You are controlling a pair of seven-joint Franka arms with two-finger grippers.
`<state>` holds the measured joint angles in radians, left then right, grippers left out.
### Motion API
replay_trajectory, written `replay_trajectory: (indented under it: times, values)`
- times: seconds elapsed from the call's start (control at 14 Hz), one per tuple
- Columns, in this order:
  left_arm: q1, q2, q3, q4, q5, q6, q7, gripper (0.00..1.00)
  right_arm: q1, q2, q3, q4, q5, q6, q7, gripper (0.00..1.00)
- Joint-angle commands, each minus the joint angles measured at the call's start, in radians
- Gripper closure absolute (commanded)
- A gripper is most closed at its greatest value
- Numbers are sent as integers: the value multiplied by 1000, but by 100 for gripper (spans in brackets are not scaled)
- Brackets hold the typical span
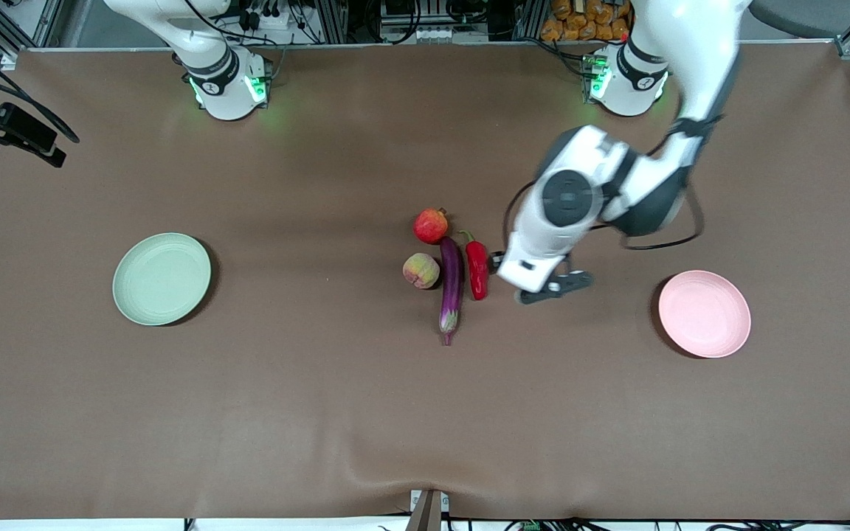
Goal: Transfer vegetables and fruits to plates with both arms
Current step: 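Move the left gripper toward the red chili pepper, then lower the left gripper and grasp the red chili pepper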
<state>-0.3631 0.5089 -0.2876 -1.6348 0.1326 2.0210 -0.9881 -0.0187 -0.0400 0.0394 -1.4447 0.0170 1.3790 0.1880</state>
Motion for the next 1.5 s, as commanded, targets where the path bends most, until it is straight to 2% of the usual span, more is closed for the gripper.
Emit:
replay_trajectory:
  times: [0.0,0.36,1.43]
  values:
    - [-46,86,2,24,76,68,-141,0,-26,-29,17,-28,-3,2,-8,0]
    - [-69,190,2,24,78,116,-172,0,-26,-29,16,-28,-3,0,-7,0]
    - [-86,249,11,21,79,147,-173,0,-27,-29,16,-28,-3,-9,-5,0]
